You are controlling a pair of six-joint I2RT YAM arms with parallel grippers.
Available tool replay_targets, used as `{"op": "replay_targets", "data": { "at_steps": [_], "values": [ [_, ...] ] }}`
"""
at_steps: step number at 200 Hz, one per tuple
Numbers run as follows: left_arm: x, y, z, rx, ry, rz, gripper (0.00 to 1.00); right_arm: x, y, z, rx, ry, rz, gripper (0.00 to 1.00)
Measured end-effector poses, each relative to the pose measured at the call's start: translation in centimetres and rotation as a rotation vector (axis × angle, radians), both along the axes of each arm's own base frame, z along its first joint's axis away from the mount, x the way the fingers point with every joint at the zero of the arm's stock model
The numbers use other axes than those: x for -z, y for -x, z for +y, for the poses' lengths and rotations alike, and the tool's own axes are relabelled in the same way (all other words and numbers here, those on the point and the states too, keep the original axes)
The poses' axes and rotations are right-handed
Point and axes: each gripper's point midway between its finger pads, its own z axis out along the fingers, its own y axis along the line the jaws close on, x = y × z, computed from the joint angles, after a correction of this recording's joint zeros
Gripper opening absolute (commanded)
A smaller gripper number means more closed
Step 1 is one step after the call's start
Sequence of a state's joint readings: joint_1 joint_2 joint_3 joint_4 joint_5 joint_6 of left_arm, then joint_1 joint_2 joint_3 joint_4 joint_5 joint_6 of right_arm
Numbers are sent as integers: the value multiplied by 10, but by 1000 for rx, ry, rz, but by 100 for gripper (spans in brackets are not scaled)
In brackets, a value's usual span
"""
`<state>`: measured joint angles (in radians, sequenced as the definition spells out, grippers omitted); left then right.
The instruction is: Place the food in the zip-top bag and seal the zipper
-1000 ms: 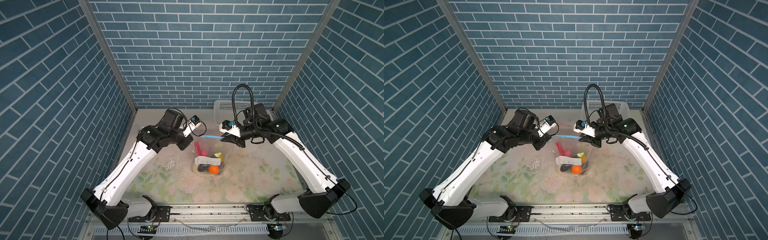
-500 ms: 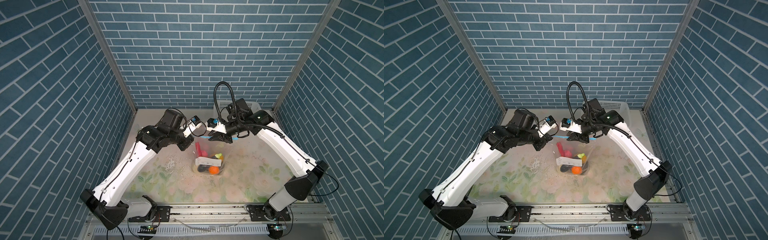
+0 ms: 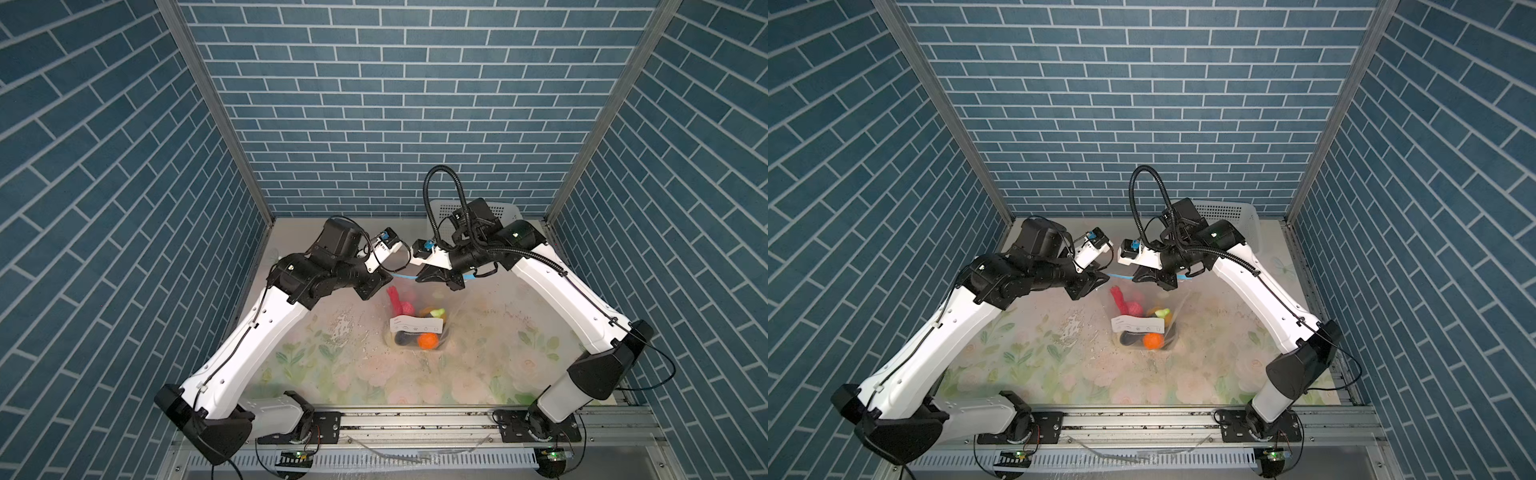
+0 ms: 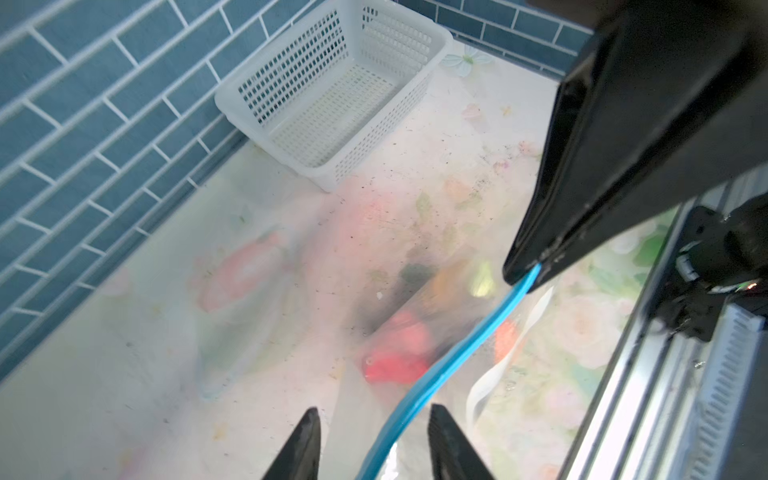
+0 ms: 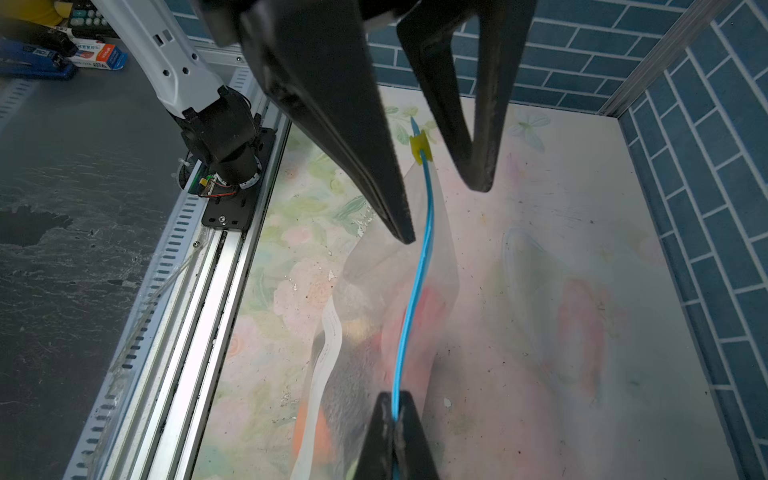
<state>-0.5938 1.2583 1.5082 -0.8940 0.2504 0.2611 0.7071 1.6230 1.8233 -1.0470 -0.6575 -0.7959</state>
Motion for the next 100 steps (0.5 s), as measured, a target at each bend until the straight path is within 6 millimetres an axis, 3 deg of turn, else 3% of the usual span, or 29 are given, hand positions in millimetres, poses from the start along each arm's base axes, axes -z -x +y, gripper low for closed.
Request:
{"op": "replay_targets", "data": {
  "at_steps": [33,58,100],
  "values": [
    [-18,1,6,-52,71,-60,78,-5,-10,4,117,-6,32,0],
    [-28,3,13,-120,152,-96,99,-8,-13,10,258,-24,81,0],
    [-37,-2,35,-284,229,-138,99,-11,-12,15,517,-59,201,0]
  ]
}}
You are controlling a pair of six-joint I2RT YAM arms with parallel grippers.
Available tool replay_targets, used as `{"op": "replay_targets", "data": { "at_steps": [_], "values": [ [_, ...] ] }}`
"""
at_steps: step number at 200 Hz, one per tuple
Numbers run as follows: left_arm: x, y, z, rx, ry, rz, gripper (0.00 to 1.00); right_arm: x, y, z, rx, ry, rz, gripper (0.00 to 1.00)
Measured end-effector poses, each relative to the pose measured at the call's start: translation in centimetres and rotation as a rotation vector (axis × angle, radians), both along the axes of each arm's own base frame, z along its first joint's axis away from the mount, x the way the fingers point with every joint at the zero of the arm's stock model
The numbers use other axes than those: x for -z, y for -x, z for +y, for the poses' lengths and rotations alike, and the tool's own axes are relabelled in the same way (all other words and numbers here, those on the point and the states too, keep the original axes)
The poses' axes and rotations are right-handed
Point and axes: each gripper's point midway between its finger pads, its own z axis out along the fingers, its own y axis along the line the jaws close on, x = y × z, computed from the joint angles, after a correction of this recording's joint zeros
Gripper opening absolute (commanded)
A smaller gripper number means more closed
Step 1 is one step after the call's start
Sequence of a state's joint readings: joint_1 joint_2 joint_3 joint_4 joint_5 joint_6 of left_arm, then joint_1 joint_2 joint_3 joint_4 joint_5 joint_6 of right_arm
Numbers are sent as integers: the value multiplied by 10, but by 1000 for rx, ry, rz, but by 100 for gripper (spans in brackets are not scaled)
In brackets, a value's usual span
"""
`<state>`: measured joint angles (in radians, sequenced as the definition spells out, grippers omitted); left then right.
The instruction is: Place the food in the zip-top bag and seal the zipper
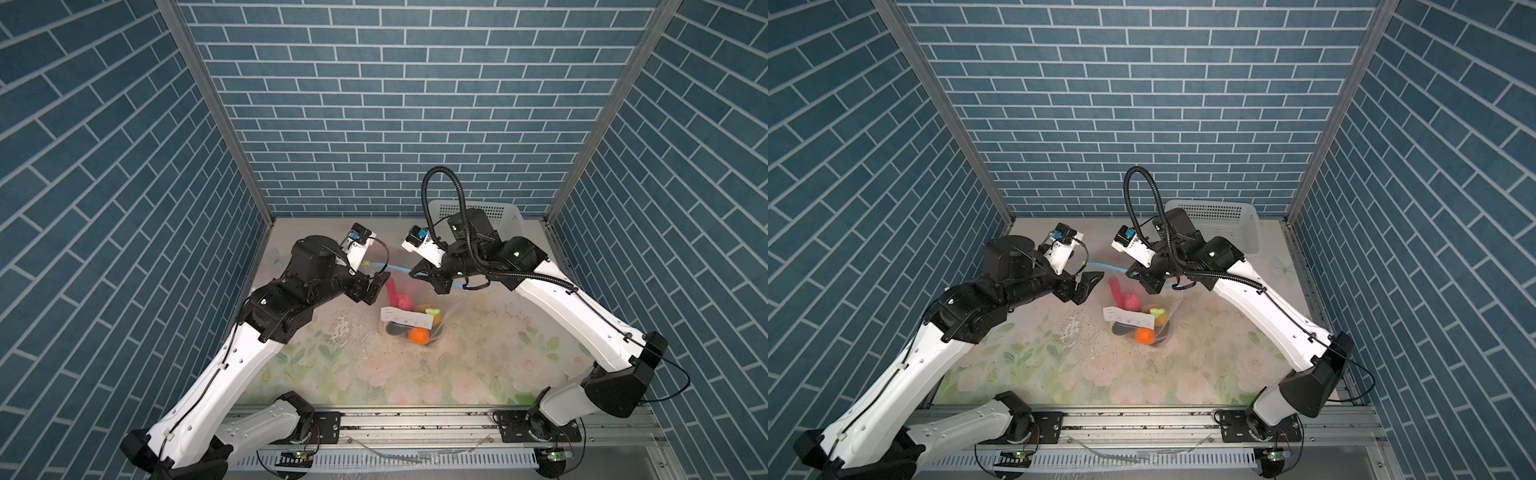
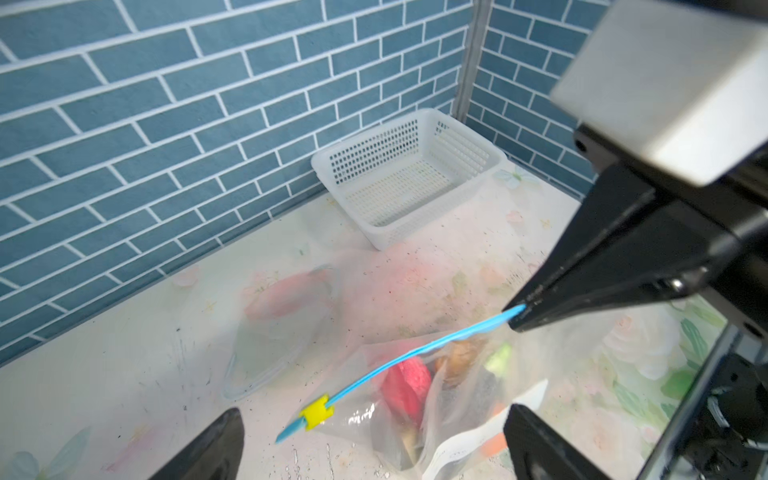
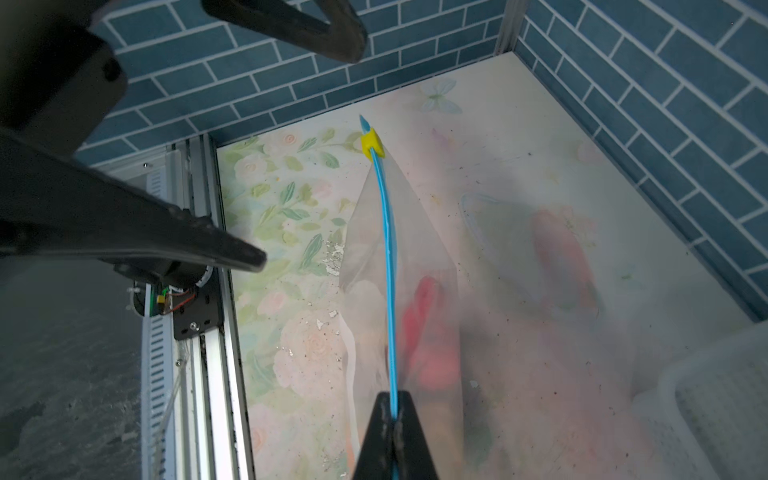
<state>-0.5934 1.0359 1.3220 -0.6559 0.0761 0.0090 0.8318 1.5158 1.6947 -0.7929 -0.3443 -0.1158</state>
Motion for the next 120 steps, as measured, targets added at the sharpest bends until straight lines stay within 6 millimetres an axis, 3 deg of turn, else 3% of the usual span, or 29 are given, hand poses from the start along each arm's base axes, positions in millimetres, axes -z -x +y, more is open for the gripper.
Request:
{"op": "replay_targets", "data": {
  "at_steps": [42,71,120],
  "values": [
    [-14,-8,8,-92,74,-19,99,3,-20,-2,303,-34,207,0],
    [-18,-15,15,-153,113,-22,99,1,-17,7,390,-50,297,0],
    [1,-24,44,-293,166,29,99,-17,-10,21,470,-126,375,0]
  ]
}}
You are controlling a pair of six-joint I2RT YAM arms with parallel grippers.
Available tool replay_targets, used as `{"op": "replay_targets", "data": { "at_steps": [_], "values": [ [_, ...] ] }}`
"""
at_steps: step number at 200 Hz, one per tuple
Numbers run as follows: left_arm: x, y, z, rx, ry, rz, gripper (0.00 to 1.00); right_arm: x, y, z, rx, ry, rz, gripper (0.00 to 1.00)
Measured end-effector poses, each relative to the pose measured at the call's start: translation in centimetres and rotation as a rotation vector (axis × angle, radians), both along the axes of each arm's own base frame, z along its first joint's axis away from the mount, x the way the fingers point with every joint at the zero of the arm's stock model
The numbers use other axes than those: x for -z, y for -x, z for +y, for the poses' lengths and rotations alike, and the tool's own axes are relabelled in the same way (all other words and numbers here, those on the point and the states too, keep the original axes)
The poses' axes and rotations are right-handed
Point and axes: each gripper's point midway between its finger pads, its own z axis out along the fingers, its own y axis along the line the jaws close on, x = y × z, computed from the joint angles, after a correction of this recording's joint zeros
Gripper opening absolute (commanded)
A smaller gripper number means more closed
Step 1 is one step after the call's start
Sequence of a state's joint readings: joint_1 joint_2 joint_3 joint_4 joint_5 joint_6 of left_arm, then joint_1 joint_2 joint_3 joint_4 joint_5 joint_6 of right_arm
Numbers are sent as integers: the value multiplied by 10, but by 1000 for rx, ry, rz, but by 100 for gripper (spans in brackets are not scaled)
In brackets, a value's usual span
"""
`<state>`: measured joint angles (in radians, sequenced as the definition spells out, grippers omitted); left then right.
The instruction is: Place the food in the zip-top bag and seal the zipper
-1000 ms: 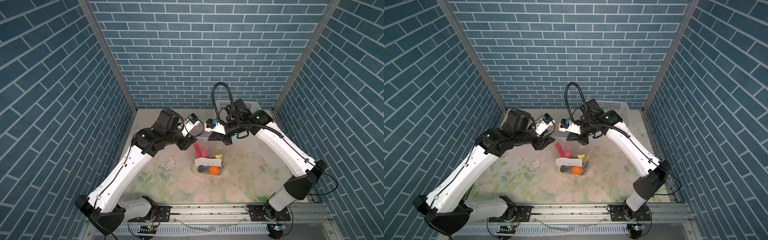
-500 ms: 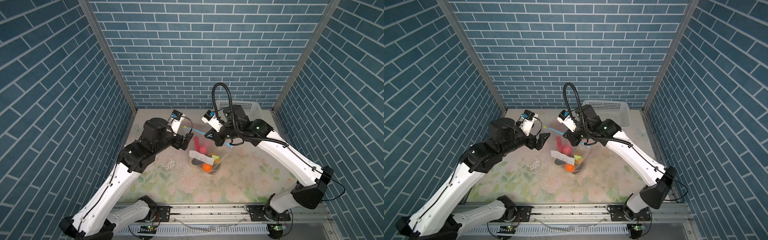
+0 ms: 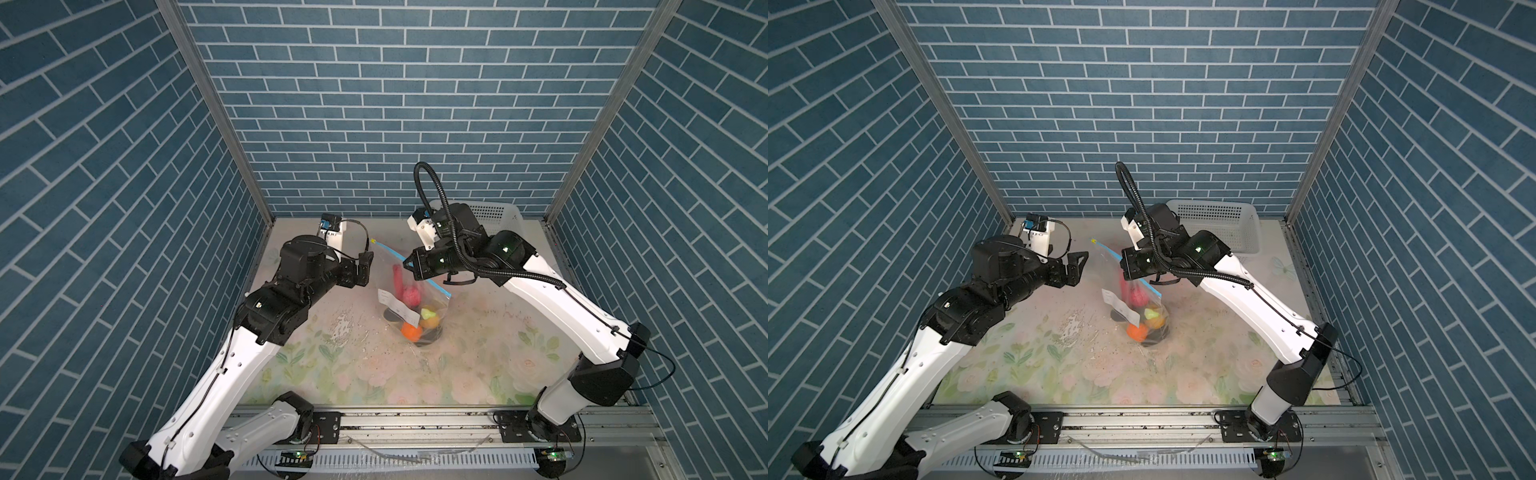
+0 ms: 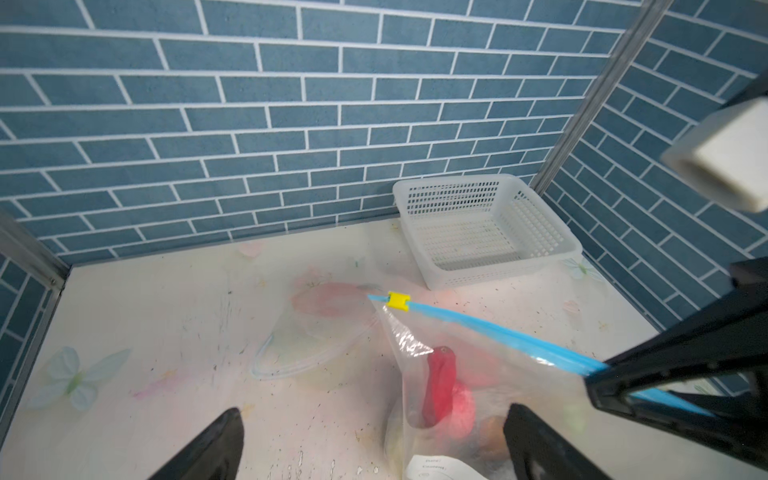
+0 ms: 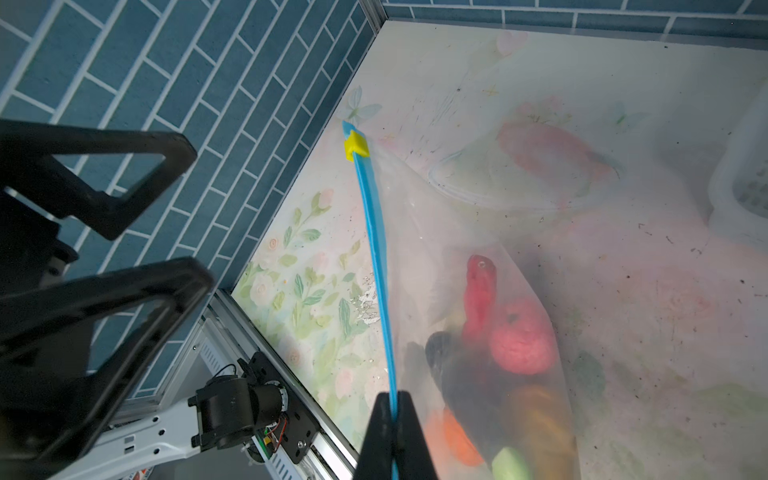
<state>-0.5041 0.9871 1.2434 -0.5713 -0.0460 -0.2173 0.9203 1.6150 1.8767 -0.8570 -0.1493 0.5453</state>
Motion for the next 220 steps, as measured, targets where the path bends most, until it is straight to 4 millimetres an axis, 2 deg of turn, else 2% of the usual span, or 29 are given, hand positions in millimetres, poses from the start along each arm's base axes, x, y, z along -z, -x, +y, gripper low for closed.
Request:
{"op": "replay_targets", "data": {
  "at_steps": [52,75,105,123,145,169,182,195,220],
  "values": [
    [-9,29,22,-40,73,-41,99,-18,-1,35,114,-172,63,0],
    [-14,41,29,-45,99,-62,99,-17,-2,68,147,-239,110,0],
    [-18,54,37,-53,125,-84,99,-11,3,125,168,-324,189,0],
    [-15,59,48,-92,118,-84,99,-2,7,145,204,-366,253,0],
    [-12,61,60,-151,109,-91,99,-1,6,156,256,-415,305,0],
    [-11,61,61,-156,108,-92,99,-11,-1,158,321,-497,341,0],
    [-9,59,59,-153,104,-85,99,-10,-5,150,361,-538,356,0],
    [-6,54,56,-149,98,-73,99,5,-7,126,425,-534,377,0],
    [9,38,44,-136,71,-18,99,45,-21,63,582,-506,406,0]
  ]
}}
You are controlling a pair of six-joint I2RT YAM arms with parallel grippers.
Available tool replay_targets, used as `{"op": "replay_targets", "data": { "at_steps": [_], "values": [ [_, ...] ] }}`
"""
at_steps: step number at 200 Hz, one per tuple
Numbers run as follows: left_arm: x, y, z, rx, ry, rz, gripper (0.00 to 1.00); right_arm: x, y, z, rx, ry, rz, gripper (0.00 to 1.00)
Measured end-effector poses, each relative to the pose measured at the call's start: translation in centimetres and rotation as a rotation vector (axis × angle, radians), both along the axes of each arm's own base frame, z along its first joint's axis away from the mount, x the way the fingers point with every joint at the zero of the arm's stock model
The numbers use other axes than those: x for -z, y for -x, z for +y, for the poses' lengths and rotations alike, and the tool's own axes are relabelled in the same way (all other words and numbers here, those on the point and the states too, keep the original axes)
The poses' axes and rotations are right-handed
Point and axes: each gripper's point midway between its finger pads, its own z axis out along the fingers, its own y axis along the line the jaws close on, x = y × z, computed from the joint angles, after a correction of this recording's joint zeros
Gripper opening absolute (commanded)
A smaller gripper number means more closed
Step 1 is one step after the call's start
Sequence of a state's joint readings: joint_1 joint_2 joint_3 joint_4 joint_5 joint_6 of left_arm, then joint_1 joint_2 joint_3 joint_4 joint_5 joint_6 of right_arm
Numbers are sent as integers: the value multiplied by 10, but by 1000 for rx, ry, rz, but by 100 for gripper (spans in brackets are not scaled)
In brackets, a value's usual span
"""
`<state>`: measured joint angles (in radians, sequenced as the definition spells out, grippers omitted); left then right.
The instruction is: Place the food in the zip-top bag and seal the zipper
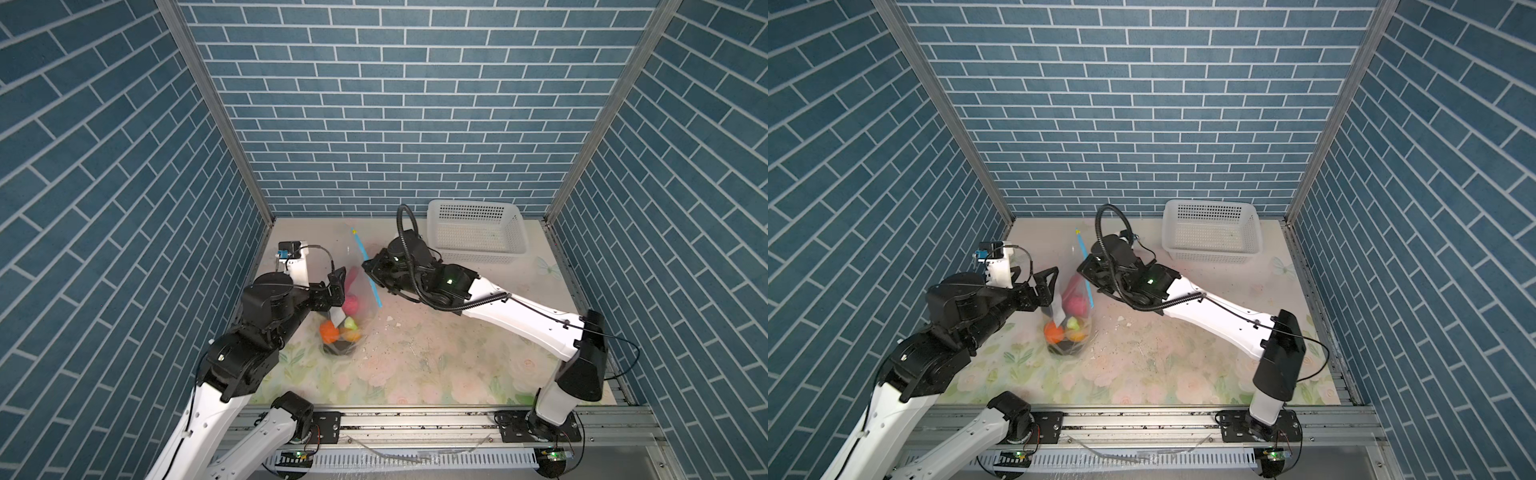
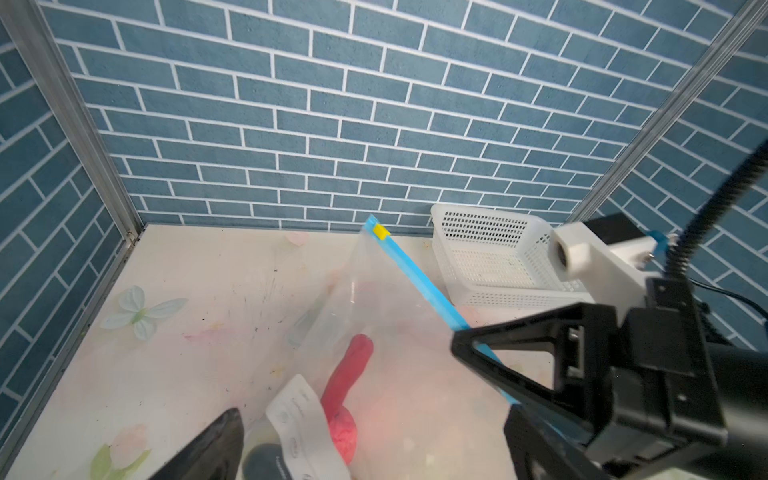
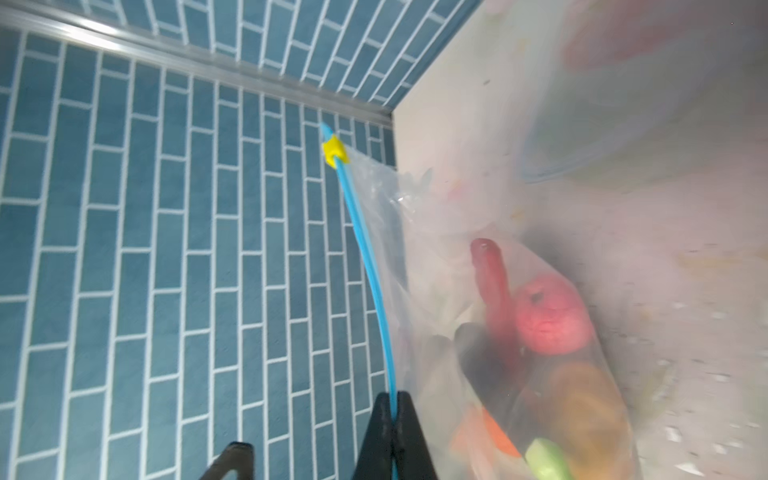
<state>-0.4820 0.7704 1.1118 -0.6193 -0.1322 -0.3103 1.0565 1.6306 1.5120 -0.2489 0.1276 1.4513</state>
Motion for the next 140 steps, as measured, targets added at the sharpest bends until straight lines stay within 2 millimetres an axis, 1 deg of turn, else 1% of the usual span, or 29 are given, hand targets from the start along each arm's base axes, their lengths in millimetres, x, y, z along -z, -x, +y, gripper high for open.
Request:
{"op": "replay_targets", "data": {
  "at_steps": [10,31,50,64,81,107,126,140],
  "values": [
    [6,-7,-5,6,-8,21,99,17,-6,-30,62,14,32,0],
    [21,-19,-14,18,-28,70,99,45,-15,-86,176,20,75,0],
    [32,-26,-19,25,-39,101,99,68,-10,-125,243,21,110,0],
    [40,-31,-24,34,-34,124,99,85,-5,-147,276,20,130,0],
    [51,-36,-32,52,-28,152,99,106,0,-168,311,20,148,0],
    [75,-42,-41,73,-27,212,99,151,8,-200,358,42,192,0],
    [92,-43,-45,84,-26,246,99,183,11,-219,386,60,233,0],
    [104,-42,-47,90,-21,270,99,199,12,-228,392,59,259,0]
  ]
}}
